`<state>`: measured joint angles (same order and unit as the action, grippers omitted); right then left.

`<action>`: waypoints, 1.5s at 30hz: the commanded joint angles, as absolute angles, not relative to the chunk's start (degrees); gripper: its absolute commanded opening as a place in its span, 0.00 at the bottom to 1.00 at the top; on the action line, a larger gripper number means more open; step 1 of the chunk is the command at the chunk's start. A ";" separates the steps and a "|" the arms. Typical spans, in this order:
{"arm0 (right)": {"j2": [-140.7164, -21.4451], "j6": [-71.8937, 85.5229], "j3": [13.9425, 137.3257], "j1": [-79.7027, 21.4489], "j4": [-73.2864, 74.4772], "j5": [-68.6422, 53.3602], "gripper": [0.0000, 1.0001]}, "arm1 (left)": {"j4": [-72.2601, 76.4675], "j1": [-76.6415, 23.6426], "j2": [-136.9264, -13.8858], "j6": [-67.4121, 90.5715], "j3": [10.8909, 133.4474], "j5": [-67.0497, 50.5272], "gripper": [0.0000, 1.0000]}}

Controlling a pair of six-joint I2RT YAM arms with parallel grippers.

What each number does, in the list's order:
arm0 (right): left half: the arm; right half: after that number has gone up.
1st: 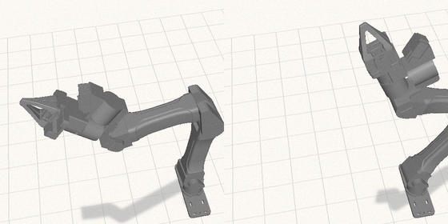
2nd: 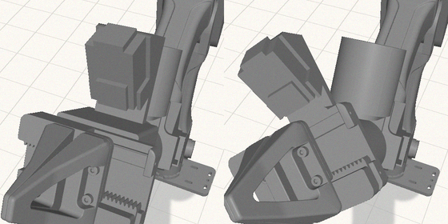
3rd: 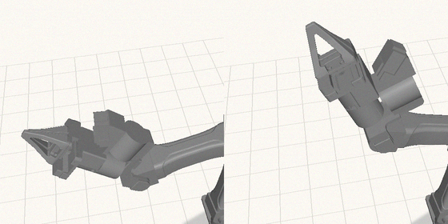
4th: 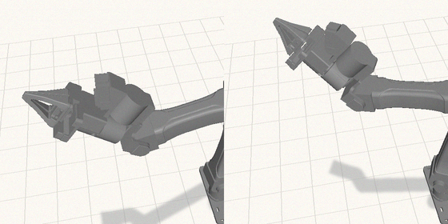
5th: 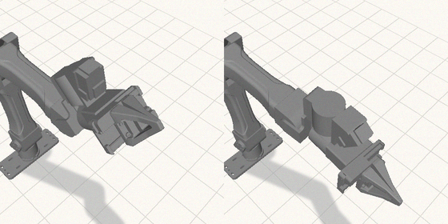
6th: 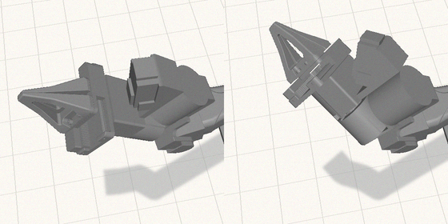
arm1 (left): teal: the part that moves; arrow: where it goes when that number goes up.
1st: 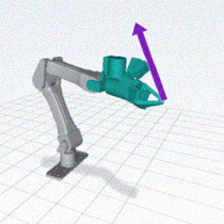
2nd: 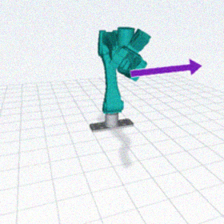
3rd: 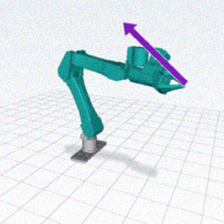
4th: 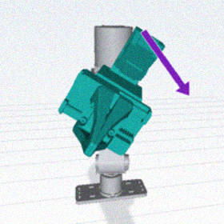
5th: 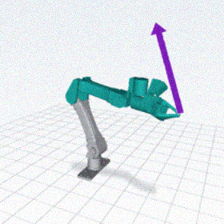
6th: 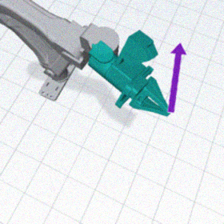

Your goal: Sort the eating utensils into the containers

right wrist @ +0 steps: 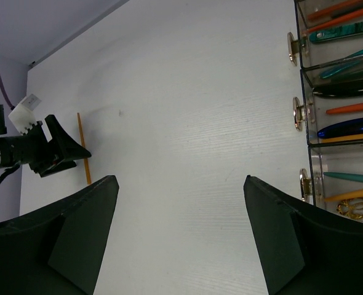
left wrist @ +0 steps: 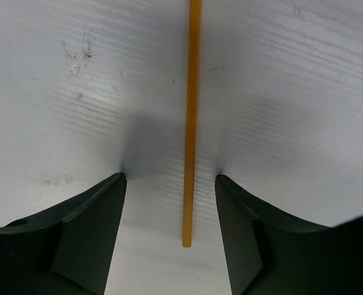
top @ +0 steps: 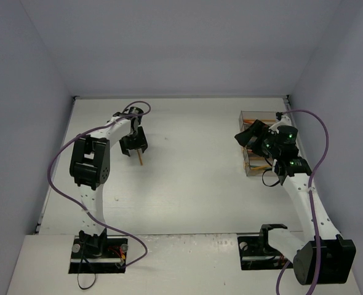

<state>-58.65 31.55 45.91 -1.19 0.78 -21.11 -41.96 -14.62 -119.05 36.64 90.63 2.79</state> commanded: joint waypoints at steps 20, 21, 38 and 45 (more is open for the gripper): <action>-59.70 27.36 48.74 -2.07 -0.44 -29.31 0.80 | -38.05 -14.54 -117.99 36.01 91.46 2.07 0.00; -60.25 27.11 49.35 -2.51 -0.44 -29.81 0.80 | -36.63 -14.76 -116.58 36.03 90.87 0.57 0.00; -74.48 21.86 66.19 -23.94 -0.76 -33.59 0.80 | 8.87 -22.84 -93.68 45.48 78.55 -32.49 0.00; -78.32 21.09 70.77 -25.93 -0.79 -35.86 0.78 | 16.31 -26.46 -91.75 45.64 80.32 -41.16 0.00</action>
